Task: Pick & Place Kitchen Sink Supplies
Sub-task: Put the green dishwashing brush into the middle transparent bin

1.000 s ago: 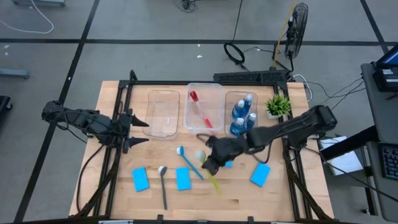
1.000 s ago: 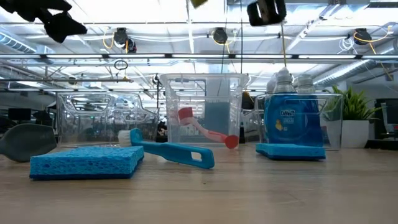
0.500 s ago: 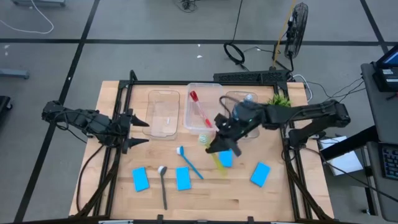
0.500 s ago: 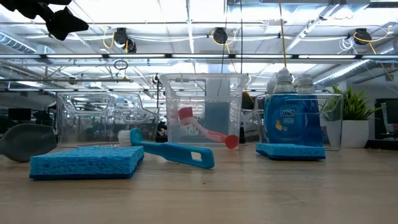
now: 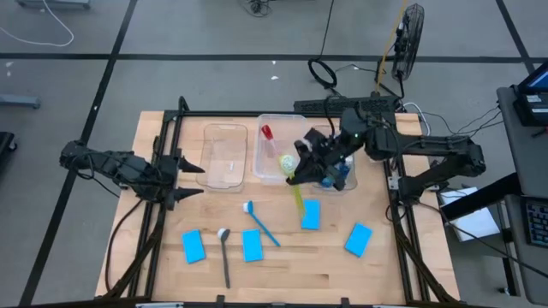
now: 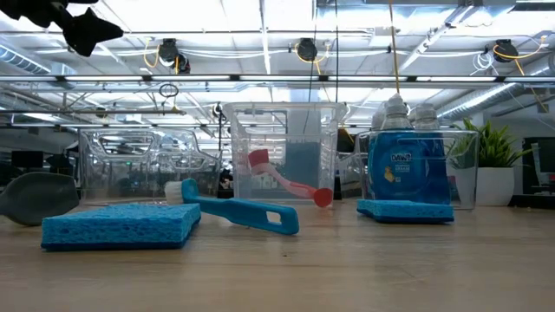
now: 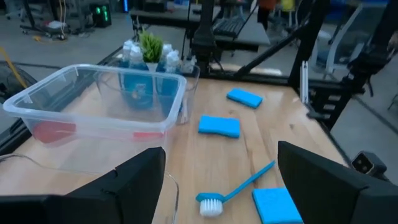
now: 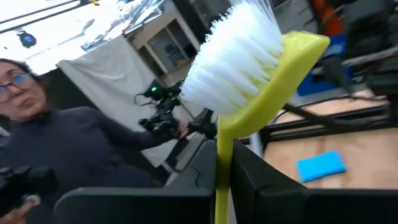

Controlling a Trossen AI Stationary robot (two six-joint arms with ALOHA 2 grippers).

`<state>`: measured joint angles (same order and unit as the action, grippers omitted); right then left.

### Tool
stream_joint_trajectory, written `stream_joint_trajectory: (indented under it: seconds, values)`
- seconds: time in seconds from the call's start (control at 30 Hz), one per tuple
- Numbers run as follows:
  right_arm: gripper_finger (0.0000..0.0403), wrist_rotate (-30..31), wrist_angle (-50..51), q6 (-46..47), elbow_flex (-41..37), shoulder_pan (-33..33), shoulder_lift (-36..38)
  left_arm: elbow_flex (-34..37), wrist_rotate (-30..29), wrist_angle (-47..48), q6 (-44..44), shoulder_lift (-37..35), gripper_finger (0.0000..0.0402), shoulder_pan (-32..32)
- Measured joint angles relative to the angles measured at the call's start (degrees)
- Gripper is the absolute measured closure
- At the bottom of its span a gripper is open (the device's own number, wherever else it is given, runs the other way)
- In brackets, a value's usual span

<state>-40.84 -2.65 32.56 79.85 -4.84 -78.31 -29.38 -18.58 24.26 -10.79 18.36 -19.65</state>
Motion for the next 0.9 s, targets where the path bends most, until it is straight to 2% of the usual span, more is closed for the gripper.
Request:
stream_joint_trajectory:
  seconds: [0.17,0.37,0.57,0.7,0.9]
  values:
    - [0.0393,0.8,-0.2,-3.0,0.0,-4.6,0.0,5.3,0.0,-3.0,-1.9,-5.5,0.0086,0.0]
    - [0.0393,11.5,0.8,-9.9,0.0,-11.2,0.0,9.5,0.0,-4.8,-2.4,-10.1,0.0075,0.0]
    - [0.0394,21.4,3.0,-16.1,-0.1,-16.7,-1.7,10.3,-0.1,-4.9,-2.1,-12.2,0.0077,0.0]
    - [0.0394,27.6,2.5,-18.4,0.1,-18.7,-4.7,10.3,-1.1,-4.7,-1.7,-12.5,0.0085,0.0]
    - [0.0394,33.7,3.5,-19.9,0.0,-20.1,-9.4,10.3,-1.1,-4.5,-1.9,-12.4,0.0095,0.0]
